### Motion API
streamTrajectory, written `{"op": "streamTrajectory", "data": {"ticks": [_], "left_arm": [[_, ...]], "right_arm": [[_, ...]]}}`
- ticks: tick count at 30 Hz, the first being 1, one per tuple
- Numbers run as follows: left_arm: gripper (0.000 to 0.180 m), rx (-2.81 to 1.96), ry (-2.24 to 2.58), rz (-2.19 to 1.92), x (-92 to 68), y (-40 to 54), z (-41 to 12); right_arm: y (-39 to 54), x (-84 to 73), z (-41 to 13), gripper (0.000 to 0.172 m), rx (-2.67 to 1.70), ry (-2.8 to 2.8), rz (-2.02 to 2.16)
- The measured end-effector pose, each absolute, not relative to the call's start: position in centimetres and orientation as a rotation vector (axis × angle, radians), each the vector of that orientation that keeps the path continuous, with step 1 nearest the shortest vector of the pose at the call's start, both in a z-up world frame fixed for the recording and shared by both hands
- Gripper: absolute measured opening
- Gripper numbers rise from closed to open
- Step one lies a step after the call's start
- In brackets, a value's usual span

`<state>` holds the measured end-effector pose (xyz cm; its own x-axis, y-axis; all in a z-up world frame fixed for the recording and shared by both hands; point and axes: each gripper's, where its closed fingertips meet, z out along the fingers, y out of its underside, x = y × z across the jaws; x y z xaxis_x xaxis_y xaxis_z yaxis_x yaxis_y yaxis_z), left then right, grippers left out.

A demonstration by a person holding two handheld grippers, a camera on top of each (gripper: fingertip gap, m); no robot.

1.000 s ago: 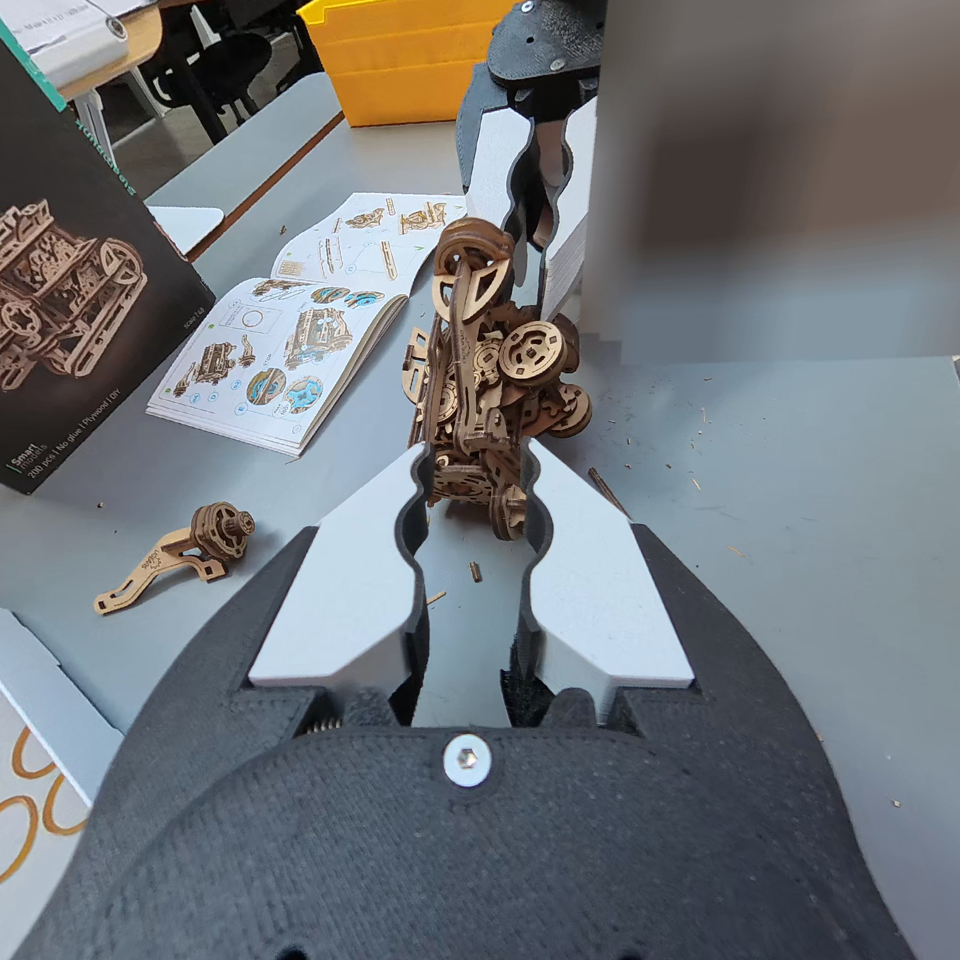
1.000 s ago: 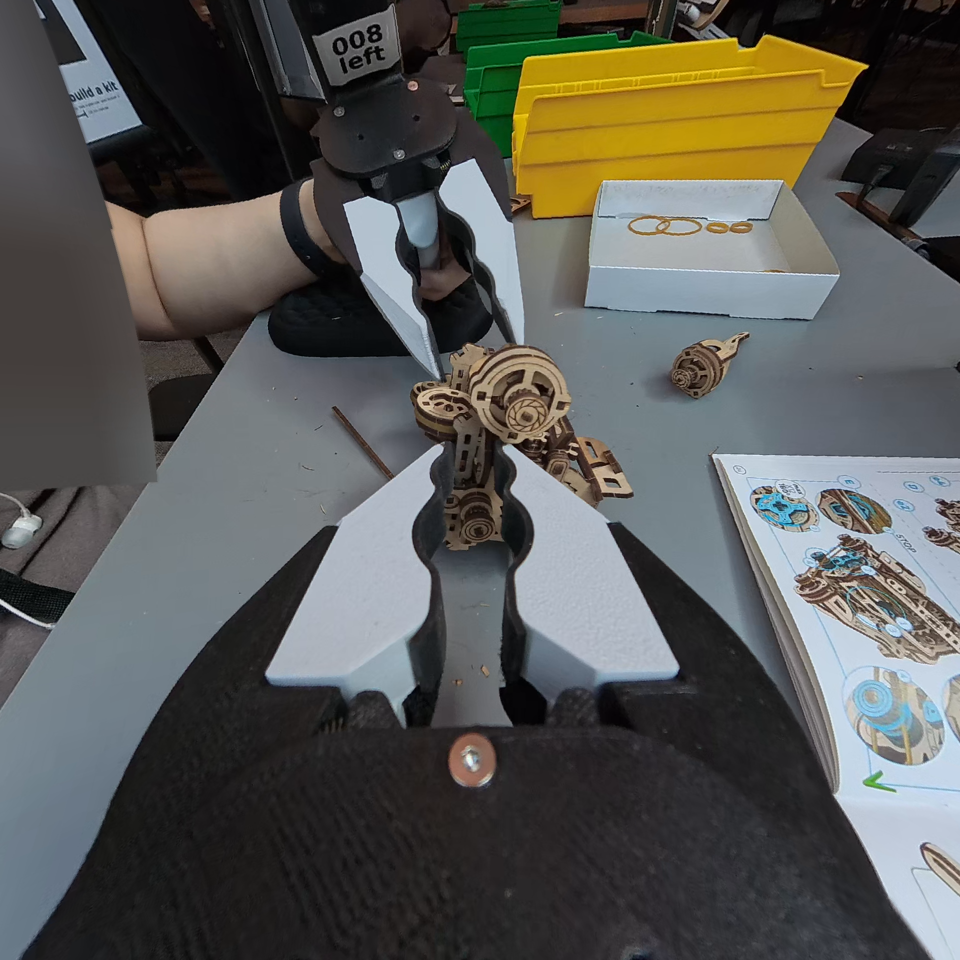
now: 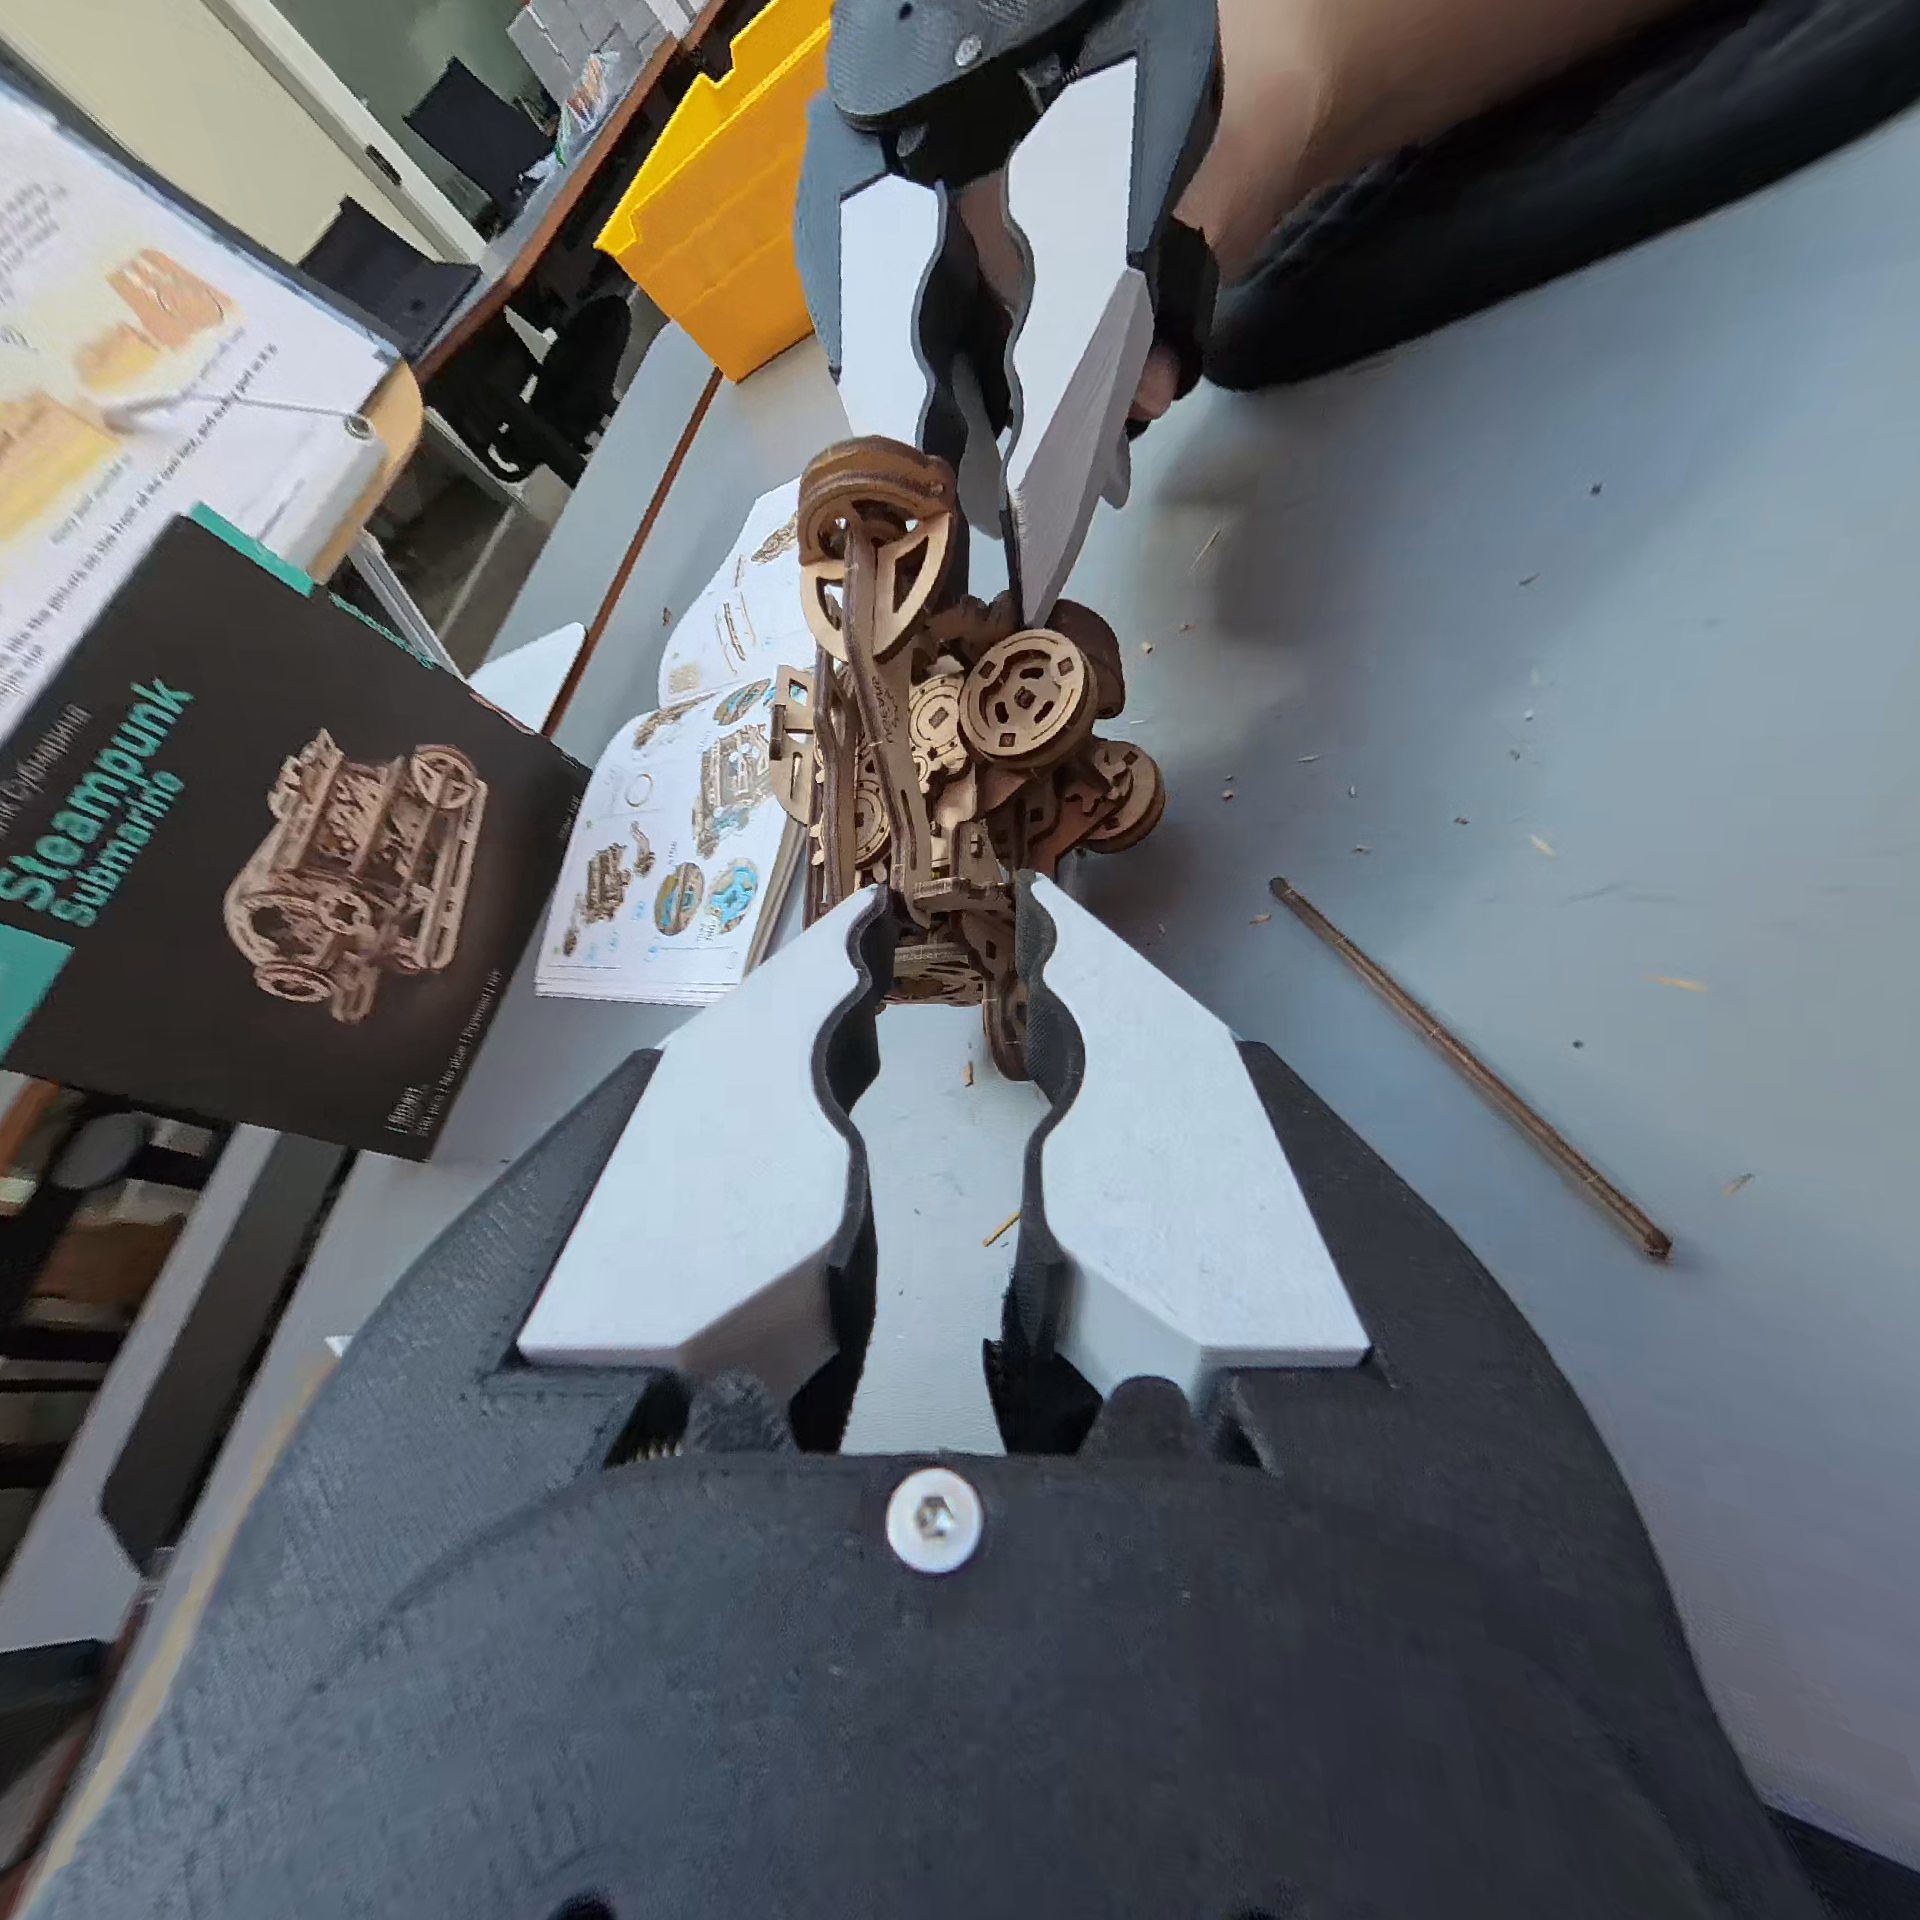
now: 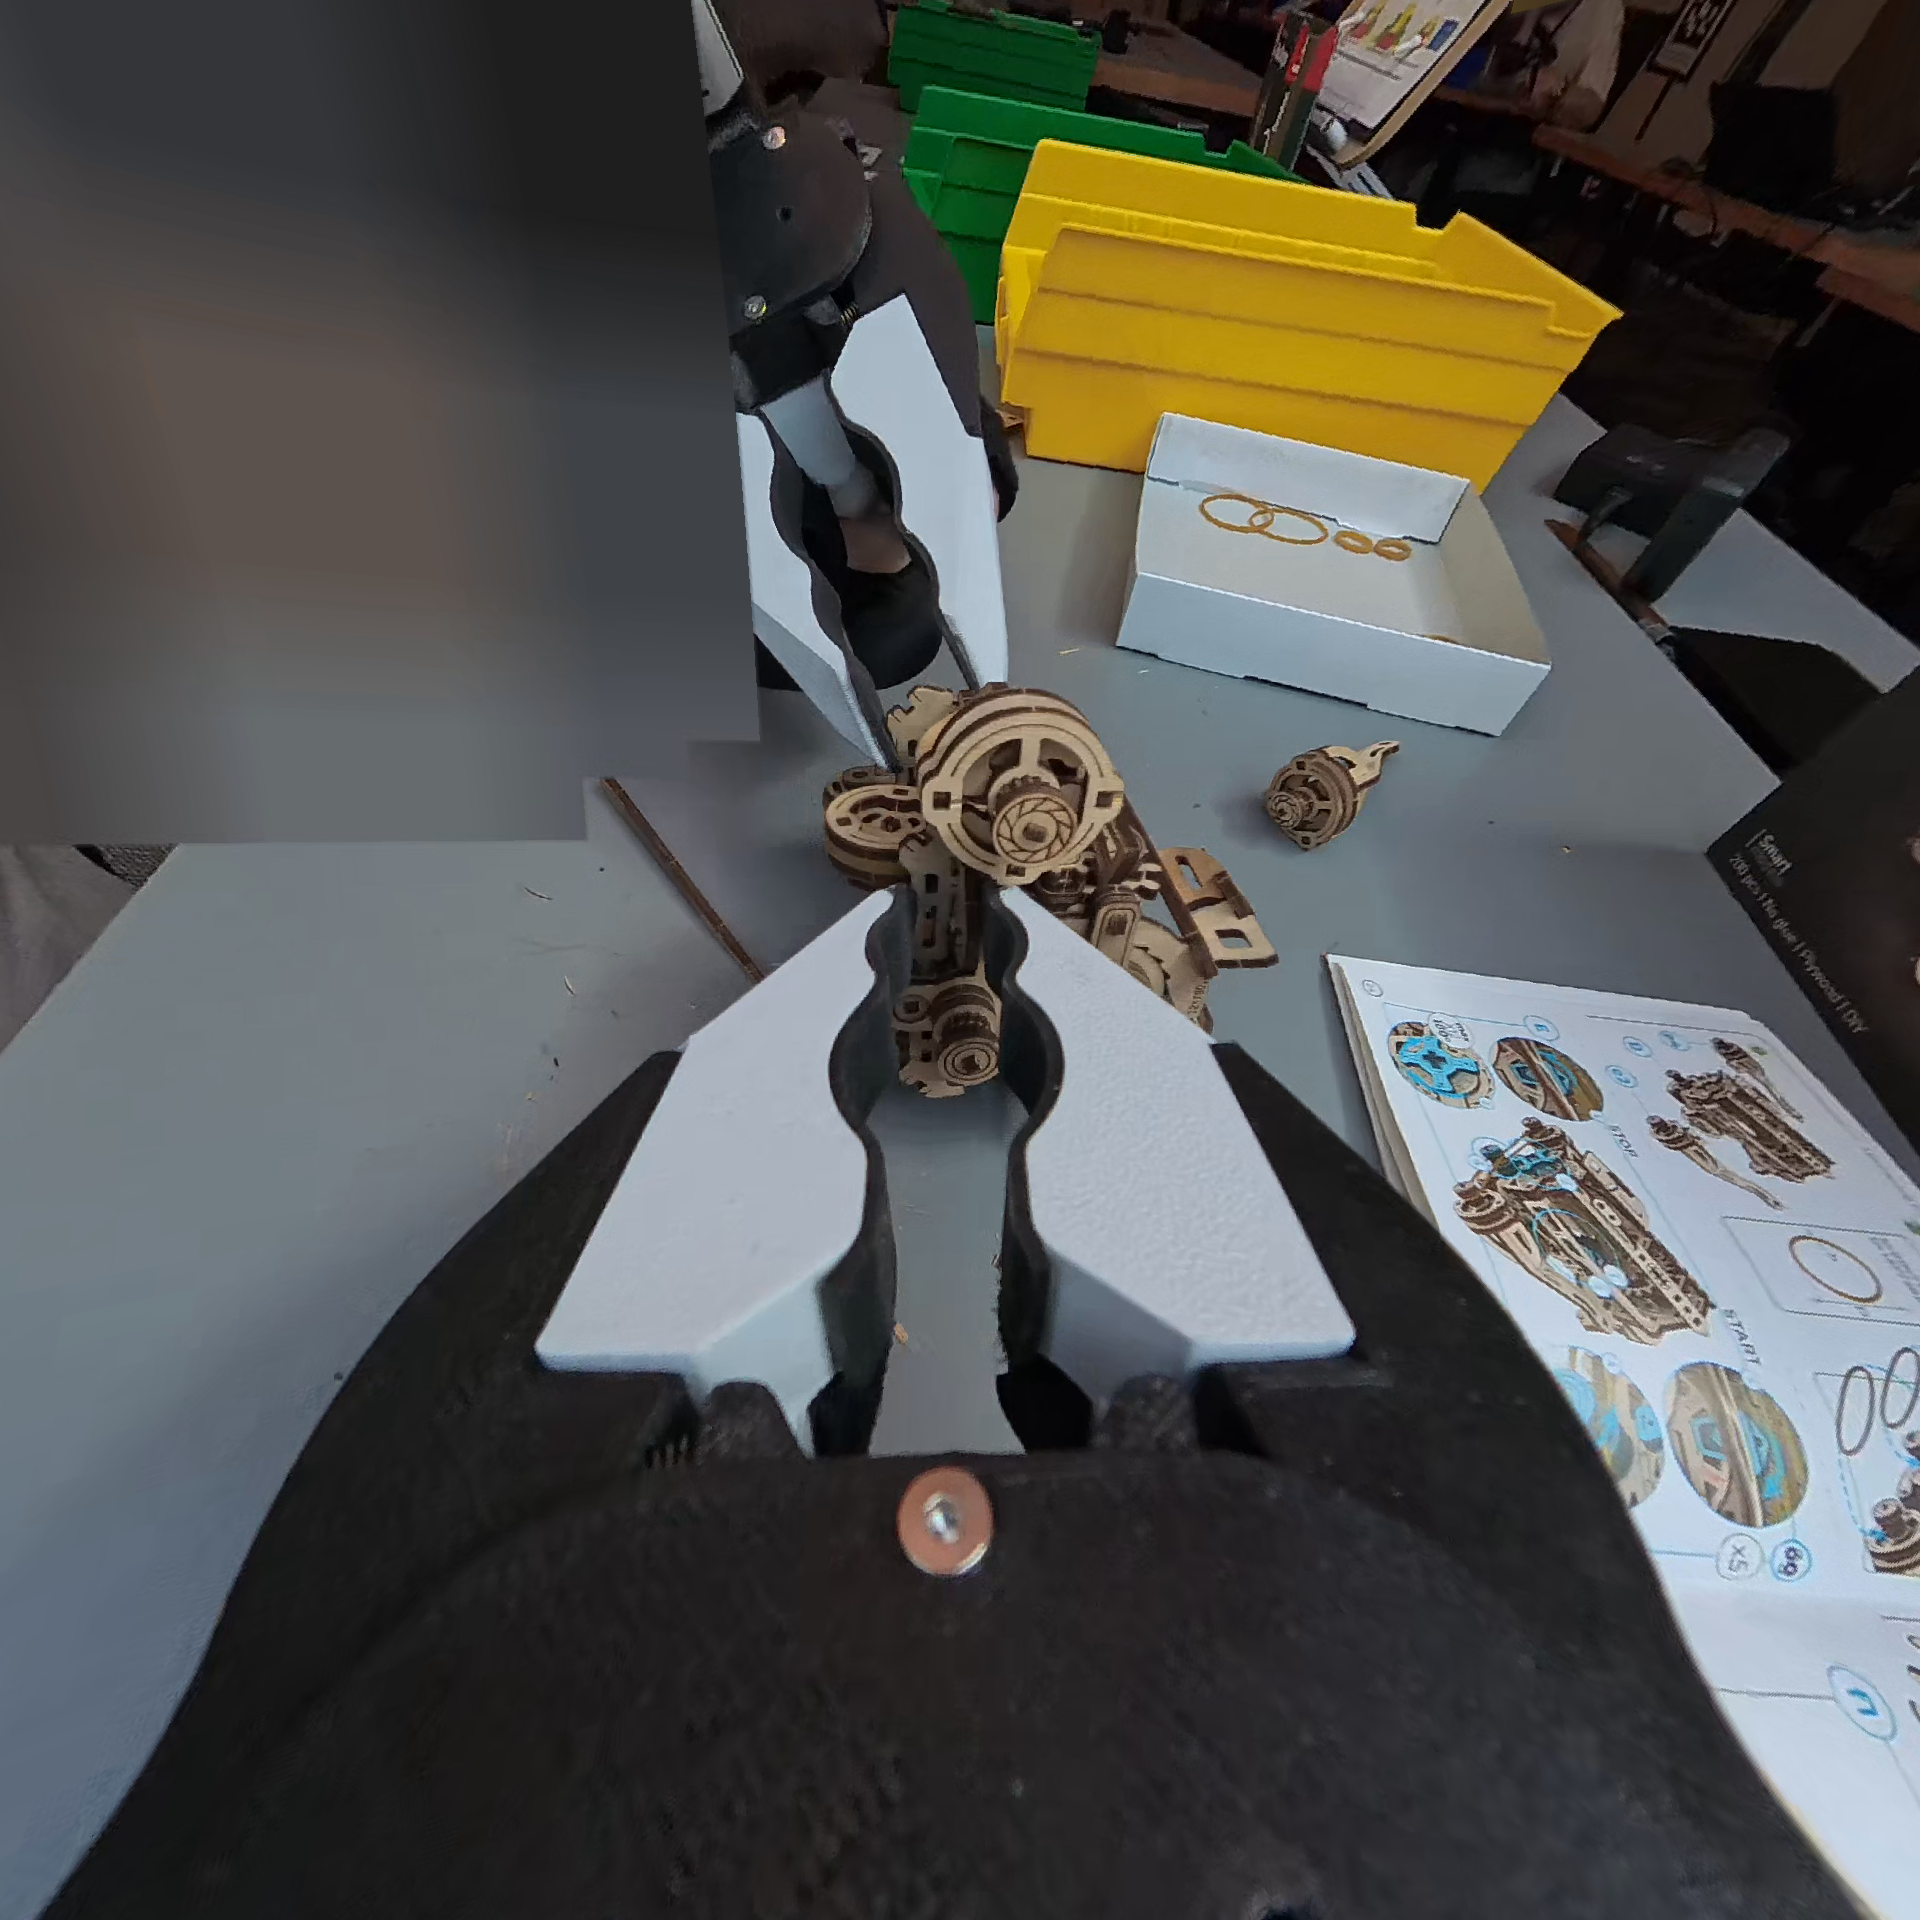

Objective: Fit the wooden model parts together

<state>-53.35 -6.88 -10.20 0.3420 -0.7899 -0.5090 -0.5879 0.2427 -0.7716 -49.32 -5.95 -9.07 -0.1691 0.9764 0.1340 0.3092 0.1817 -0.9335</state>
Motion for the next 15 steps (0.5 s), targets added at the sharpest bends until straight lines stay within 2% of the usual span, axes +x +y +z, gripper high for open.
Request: {"op": "streamTrajectory", "data": {"ticks": [4, 9, 15], "left_arm": [[0.022, -1.308, 1.409, -0.037, -52.8, -7.1, -10.1], [0.022, -1.181, 1.452, 0.105, -51.8, -8.0, -9.9], [0.022, -1.241, 1.391, 0.038, -52.2, -7.8, -10.0]], "right_arm": [[-6.5, -48.6, -9.2, 0.014, -1.196, -1.694, 0.997], [-8.3, -47.2, -9.3, 0.025, -1.156, -1.753, 1.062], [-8.2, -47.6, -9.0, 0.027, -1.011, -1.720, 0.848]]}}
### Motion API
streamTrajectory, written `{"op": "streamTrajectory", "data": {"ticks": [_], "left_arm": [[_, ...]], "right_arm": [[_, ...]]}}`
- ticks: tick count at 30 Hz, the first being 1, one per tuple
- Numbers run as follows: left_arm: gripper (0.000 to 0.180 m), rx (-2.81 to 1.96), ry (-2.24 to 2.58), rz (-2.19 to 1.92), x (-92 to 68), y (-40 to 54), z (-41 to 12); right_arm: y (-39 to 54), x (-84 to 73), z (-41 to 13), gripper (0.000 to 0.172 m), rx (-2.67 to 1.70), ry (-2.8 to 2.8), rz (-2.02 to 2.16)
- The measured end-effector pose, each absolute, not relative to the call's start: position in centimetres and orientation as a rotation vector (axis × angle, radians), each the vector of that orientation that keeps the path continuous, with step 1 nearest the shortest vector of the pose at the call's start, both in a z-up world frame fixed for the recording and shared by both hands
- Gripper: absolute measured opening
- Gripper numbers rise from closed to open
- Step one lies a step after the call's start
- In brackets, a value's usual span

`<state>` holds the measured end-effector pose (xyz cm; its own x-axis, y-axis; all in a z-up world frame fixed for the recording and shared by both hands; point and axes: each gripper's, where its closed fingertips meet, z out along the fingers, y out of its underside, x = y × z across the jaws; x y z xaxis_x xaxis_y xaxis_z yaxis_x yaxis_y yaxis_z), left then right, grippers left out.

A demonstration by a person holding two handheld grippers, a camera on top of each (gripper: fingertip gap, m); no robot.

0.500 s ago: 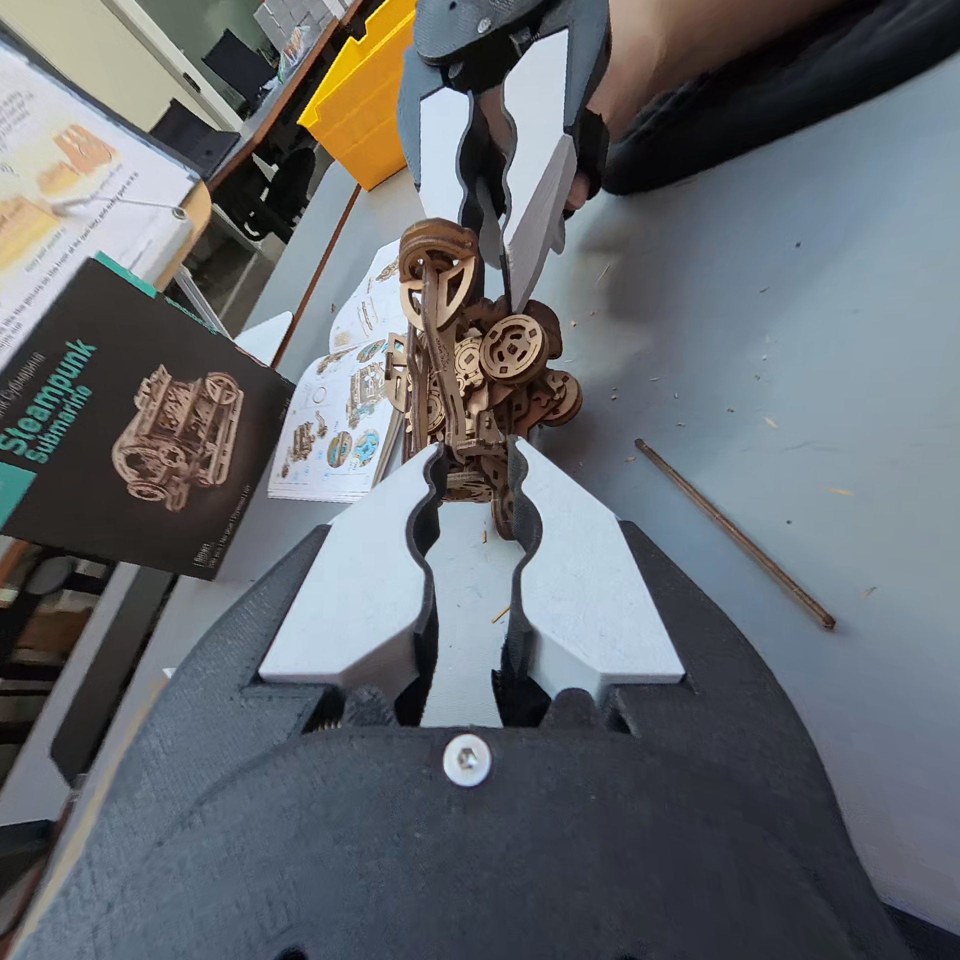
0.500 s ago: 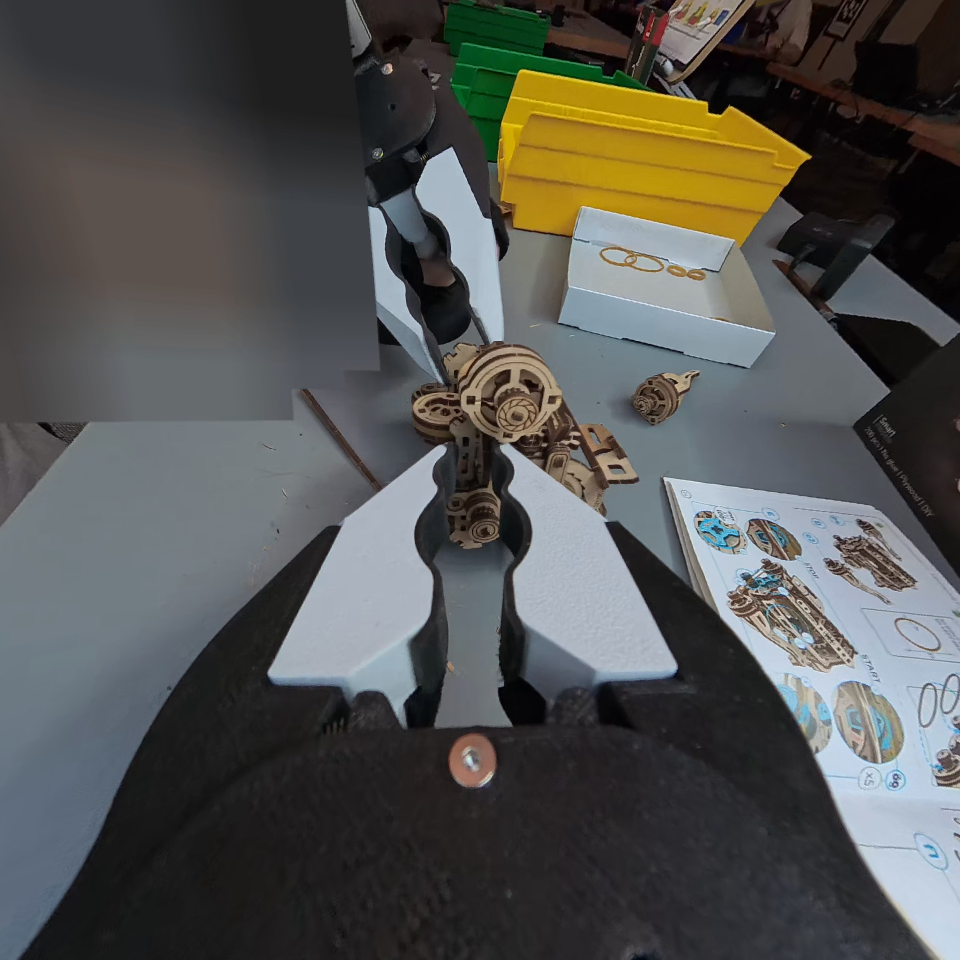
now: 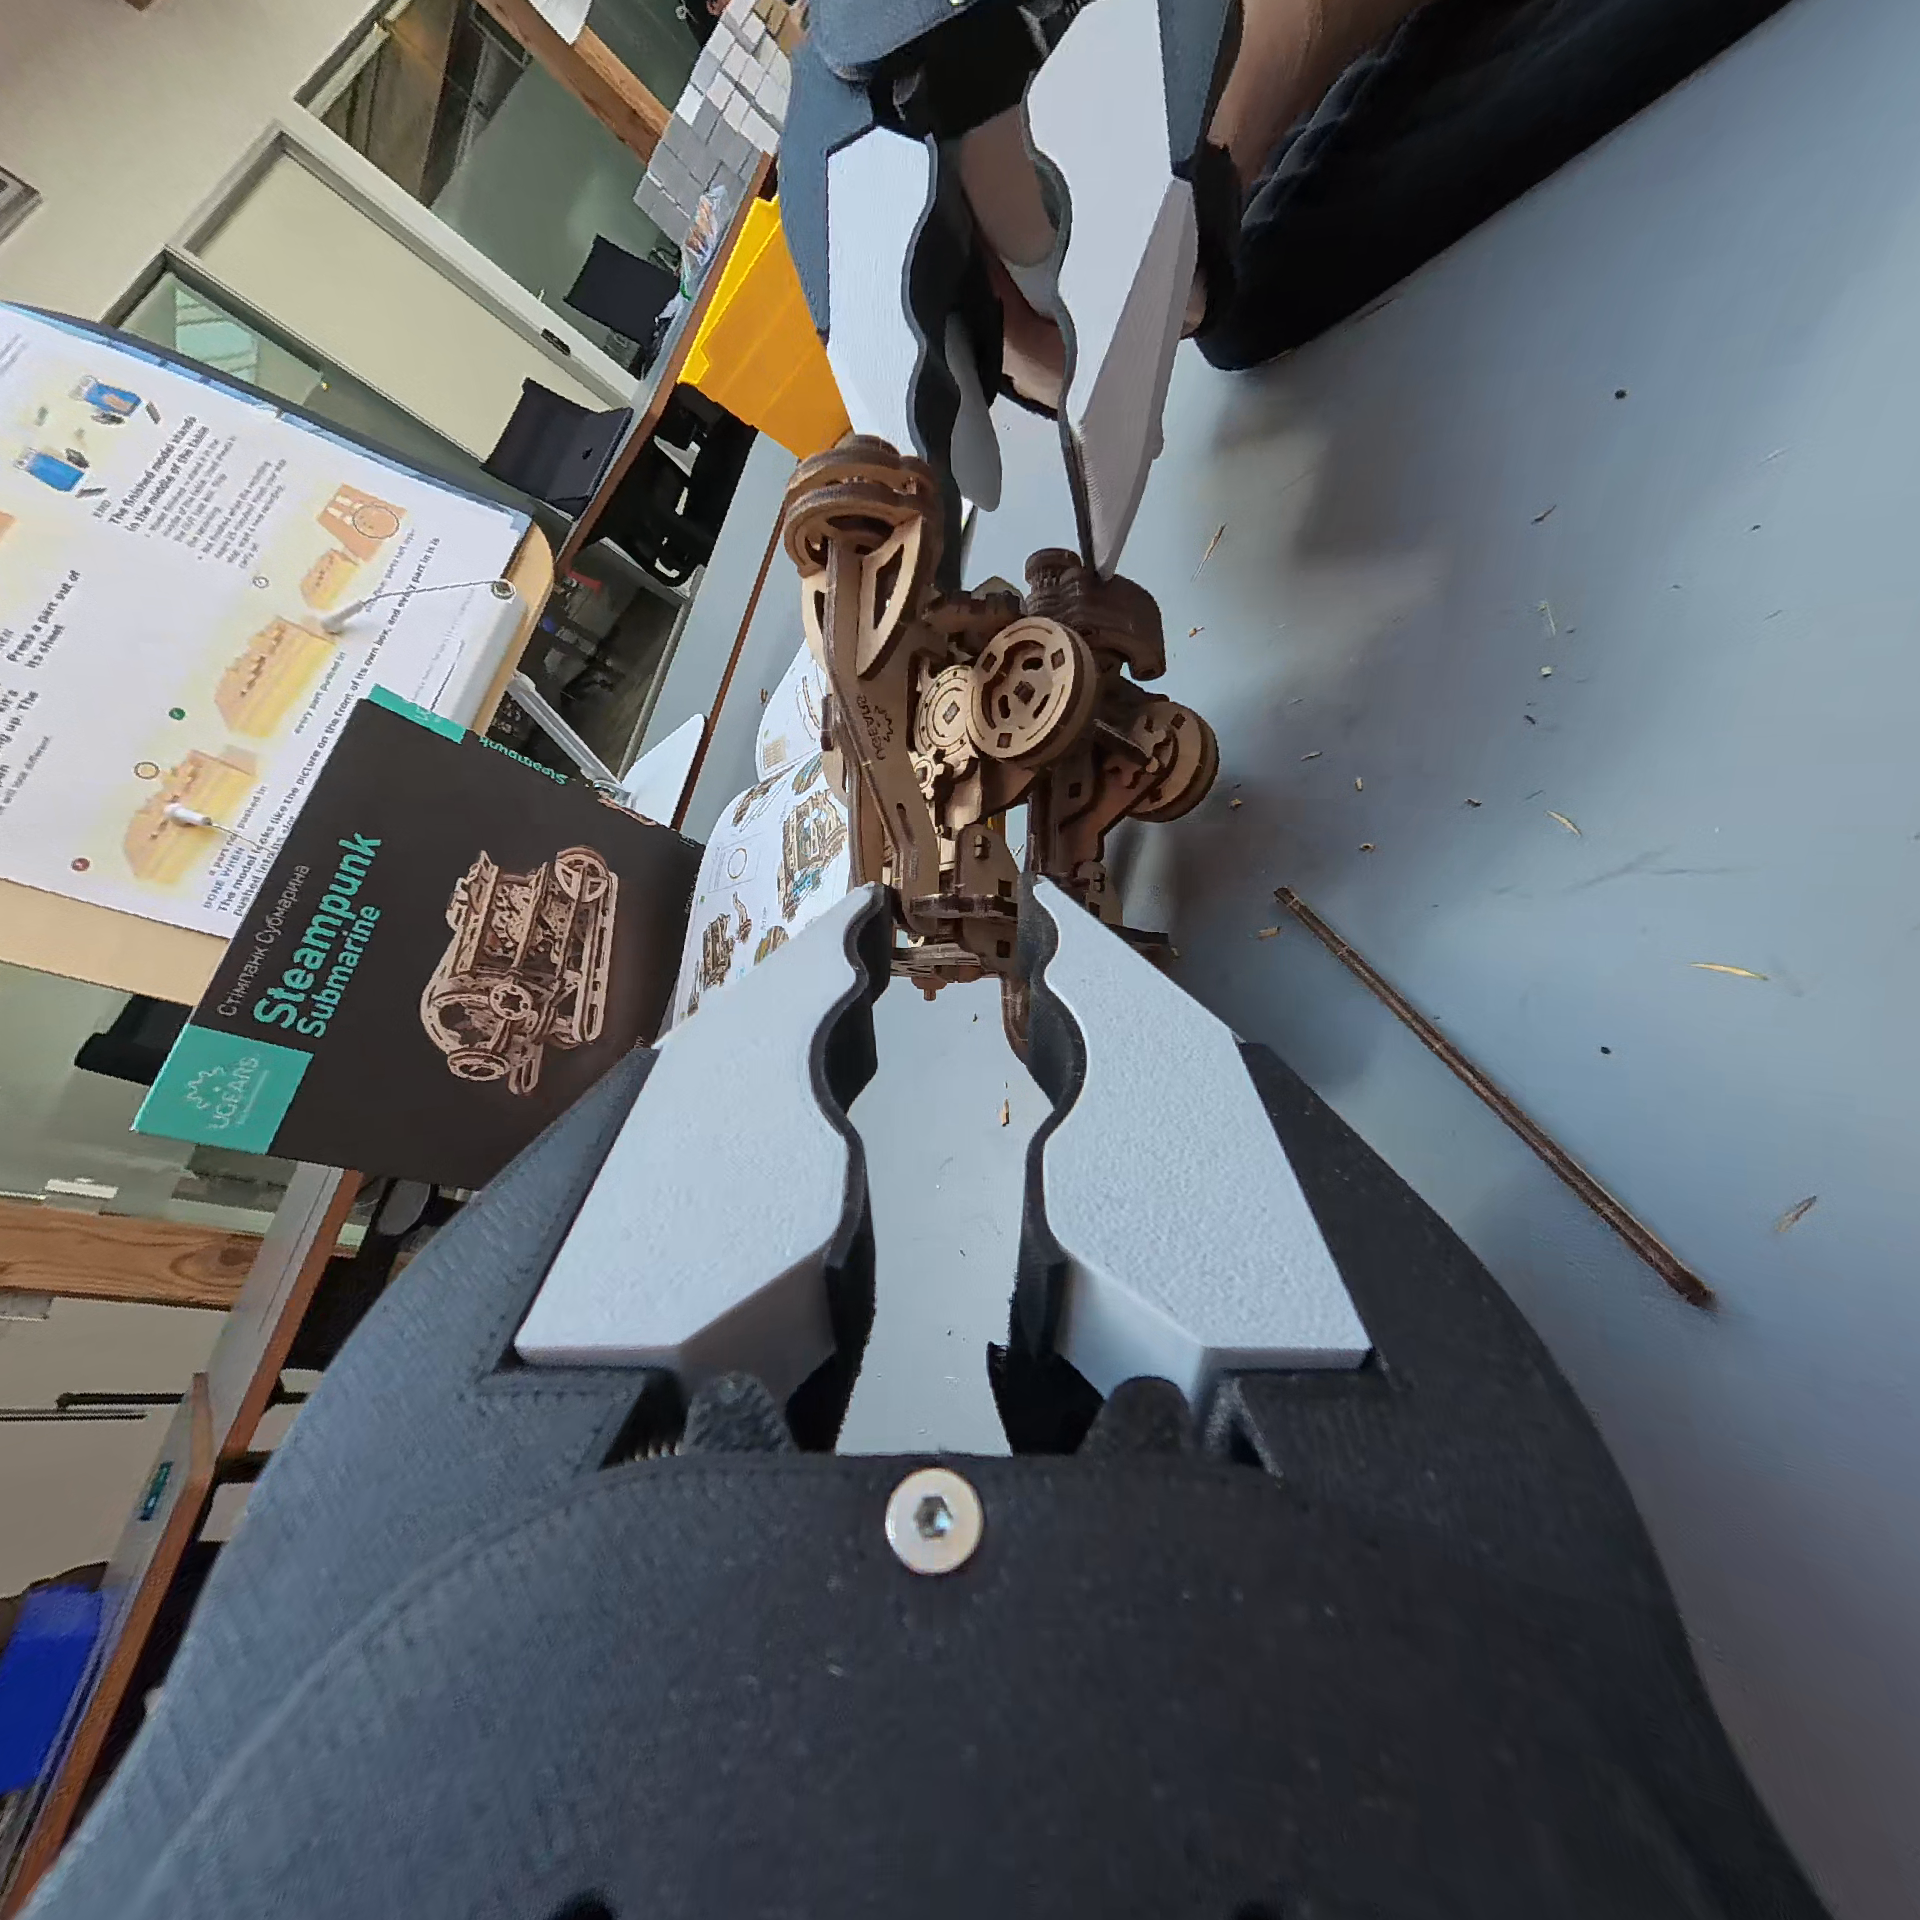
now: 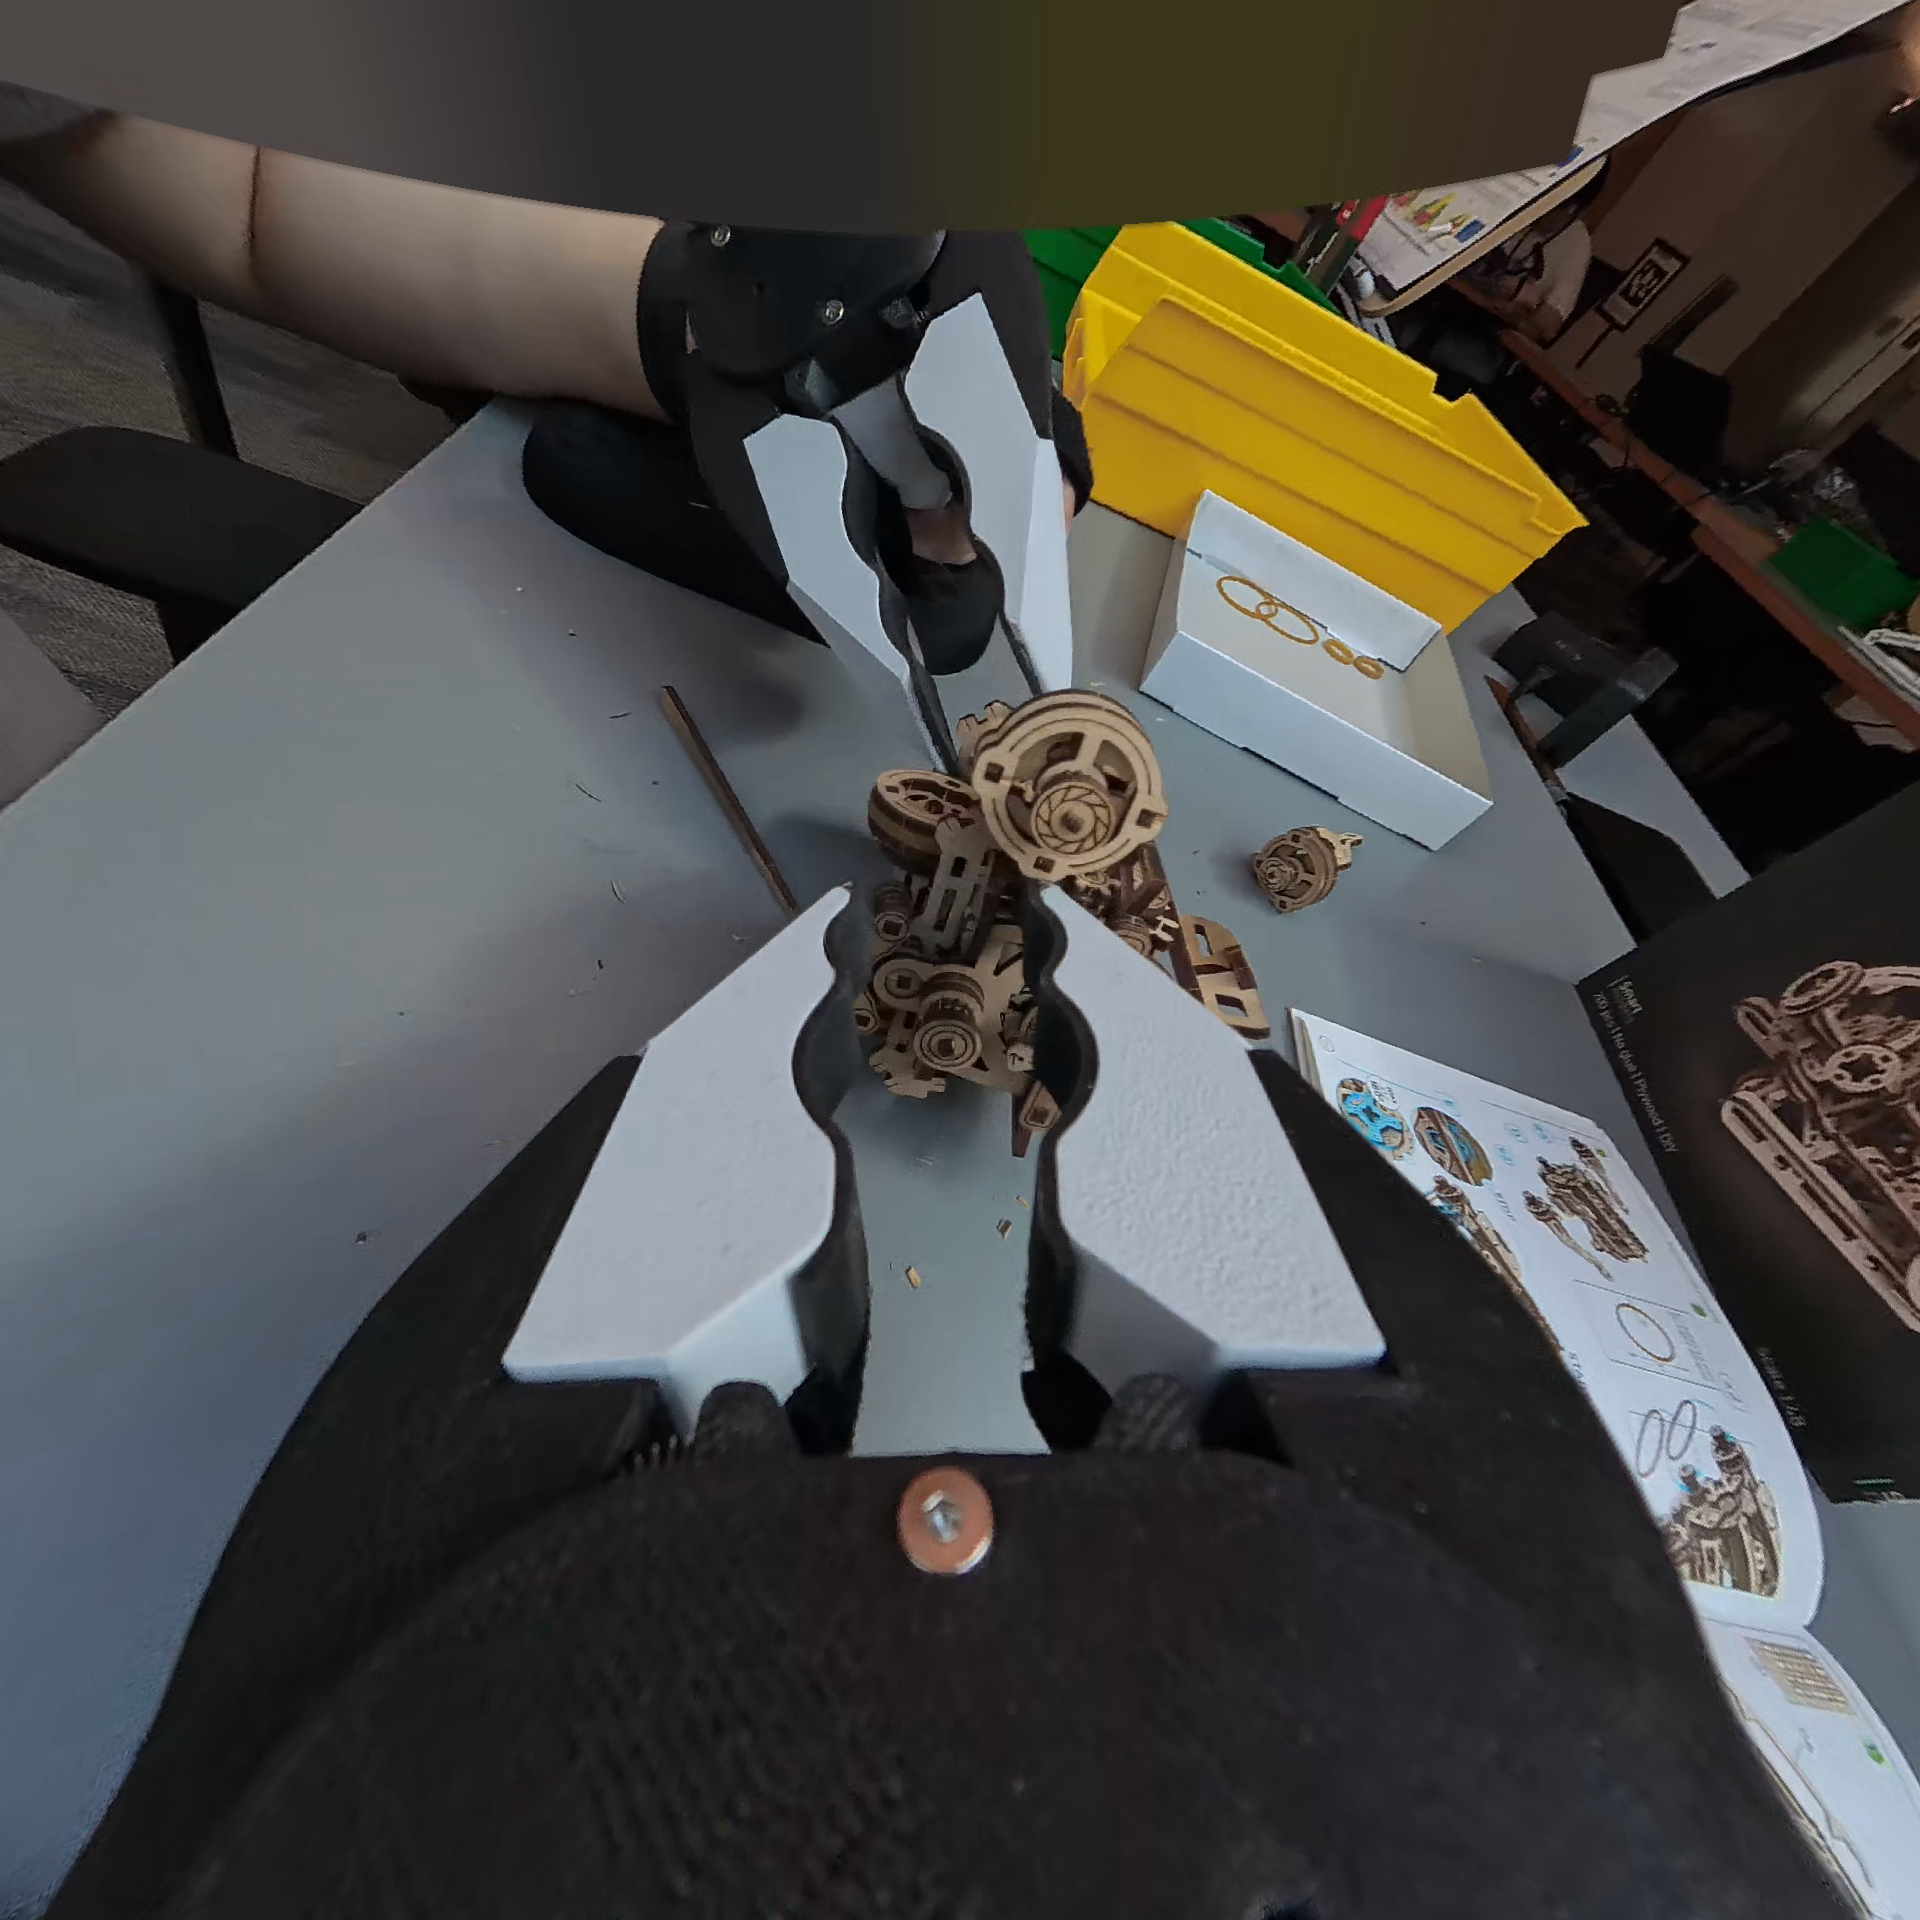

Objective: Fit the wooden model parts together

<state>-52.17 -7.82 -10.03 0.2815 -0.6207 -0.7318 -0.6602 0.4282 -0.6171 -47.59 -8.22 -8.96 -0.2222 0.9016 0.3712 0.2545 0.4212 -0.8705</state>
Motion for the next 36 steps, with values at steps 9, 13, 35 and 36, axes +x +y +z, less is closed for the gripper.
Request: {"op": "streamTrajectory", "data": {"ticks": [9, 13, 35, 36], "left_arm": [[0.022, -1.249, 1.385, 0.037, -52.5, -7.9, -10.1], [0.022, -1.259, 1.381, 0.058, -52.9, -8.0, -10.3], [0.022, -1.411, 1.360, 0.182, -53.5, -4.5, -11.9], [0.025, -1.418, 1.363, 0.174, -53.3, -4.0, -11.9]], "right_arm": [[-6.3, -46.5, -8.2, 0.048, -1.241, -1.522, 1.083], [-6.3, -46.9, -8.7, 0.069, -1.349, -1.477, 1.199], [-5.3, -49.1, -10.3, 0.069, -1.300, -1.530, 0.737], [-4.9, -49.0, -10.4, 0.069, -1.302, -1.526, 0.704]]}}
